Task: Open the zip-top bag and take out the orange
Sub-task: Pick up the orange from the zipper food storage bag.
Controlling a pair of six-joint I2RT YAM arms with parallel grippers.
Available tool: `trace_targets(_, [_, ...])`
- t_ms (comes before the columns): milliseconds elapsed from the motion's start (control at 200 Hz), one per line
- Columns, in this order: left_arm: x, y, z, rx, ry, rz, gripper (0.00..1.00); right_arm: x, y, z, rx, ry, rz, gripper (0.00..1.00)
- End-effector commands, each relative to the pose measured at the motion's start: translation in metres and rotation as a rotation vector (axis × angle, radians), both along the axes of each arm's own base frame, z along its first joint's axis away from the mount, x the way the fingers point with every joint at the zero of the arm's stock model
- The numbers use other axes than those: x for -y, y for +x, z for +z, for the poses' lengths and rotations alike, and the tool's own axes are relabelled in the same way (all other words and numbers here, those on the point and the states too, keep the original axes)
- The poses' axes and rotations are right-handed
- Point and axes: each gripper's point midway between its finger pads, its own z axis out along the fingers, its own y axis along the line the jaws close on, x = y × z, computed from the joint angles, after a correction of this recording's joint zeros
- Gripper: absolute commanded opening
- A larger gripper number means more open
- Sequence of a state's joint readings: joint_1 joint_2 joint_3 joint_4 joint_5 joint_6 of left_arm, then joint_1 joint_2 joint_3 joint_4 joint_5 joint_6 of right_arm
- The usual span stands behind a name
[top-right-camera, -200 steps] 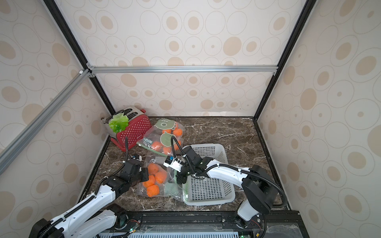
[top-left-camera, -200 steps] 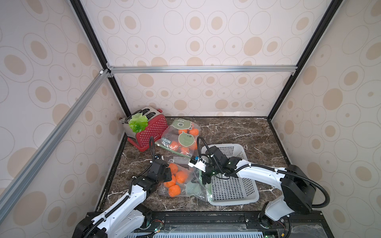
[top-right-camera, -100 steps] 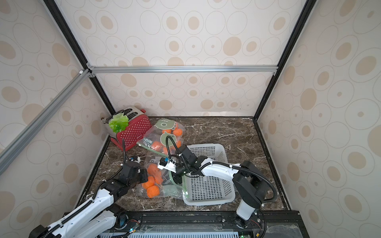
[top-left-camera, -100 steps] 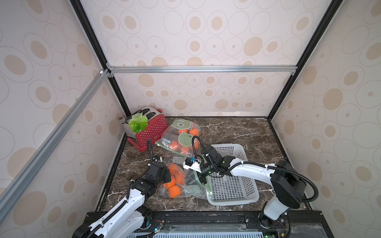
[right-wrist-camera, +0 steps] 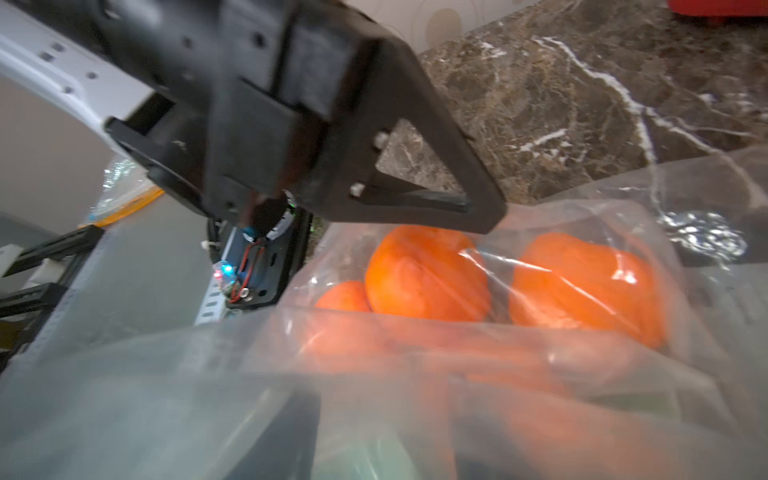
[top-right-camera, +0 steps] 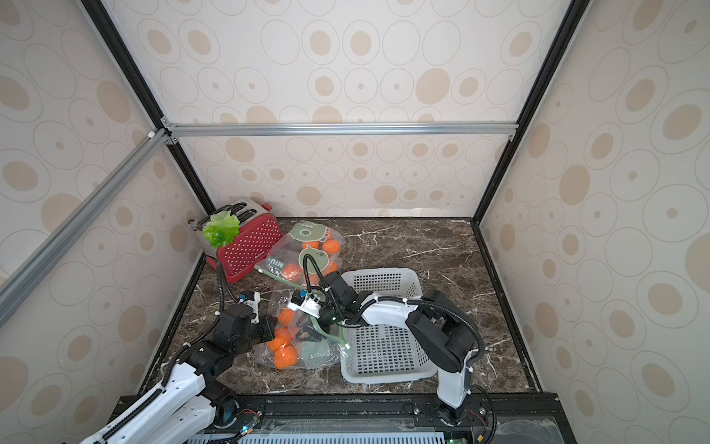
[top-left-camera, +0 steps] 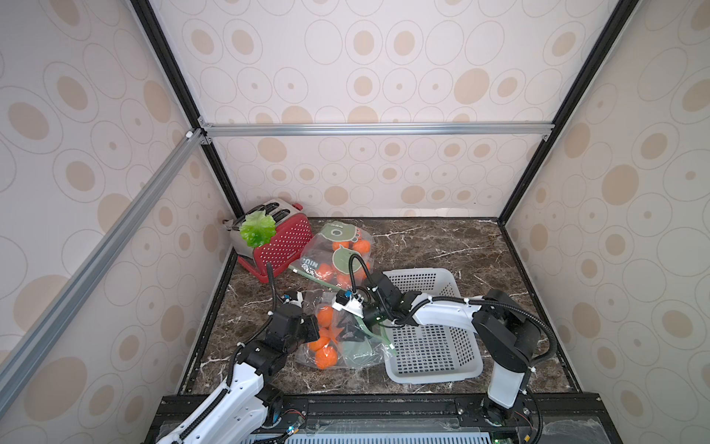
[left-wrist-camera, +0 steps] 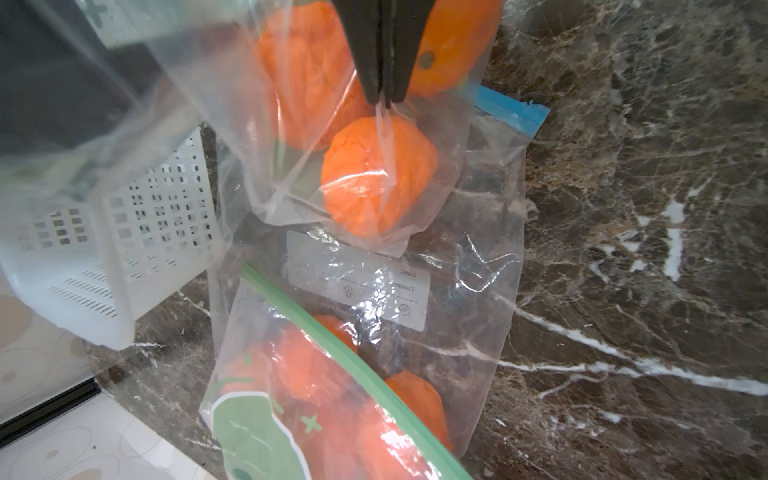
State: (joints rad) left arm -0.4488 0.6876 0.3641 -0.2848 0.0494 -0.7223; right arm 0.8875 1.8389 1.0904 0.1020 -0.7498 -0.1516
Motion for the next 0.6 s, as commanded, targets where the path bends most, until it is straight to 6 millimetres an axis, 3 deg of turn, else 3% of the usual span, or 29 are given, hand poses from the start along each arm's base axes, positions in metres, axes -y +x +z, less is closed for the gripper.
trace_targets(0, [0.006, 0.000, 0.021, 0.055, -0.071, -0.013, 0.00, 0.008, 0.029, -0.019, 0.104, -0.141, -0.135, 0.56])
trace_targets(75, [0.011, 0.000, 0.041, 0.108, -0.111, -0.036, 0.00, 0.020, 0.034, -0.025, 0.150, -0.188, -0.170, 0.57])
trace_targets(315, [0.022, -0.011, 0.100, 0.252, -0.211, -0.121, 0.00, 0.039, -0.002, -0.021, 0.166, -0.133, -0.043, 0.63])
trace_targets(491, [0.008, -0.019, 0.099, 0.247, -0.161, -0.084, 0.00, 0.041, -0.003, -0.021, 0.230, -0.071, -0.047, 0.71])
trace_targets(596, [0.007, -0.018, 0.086, 0.207, -0.156, -0.070, 0.00, 0.034, 0.005, -0.021, 0.240, -0.065, -0.083, 0.74])
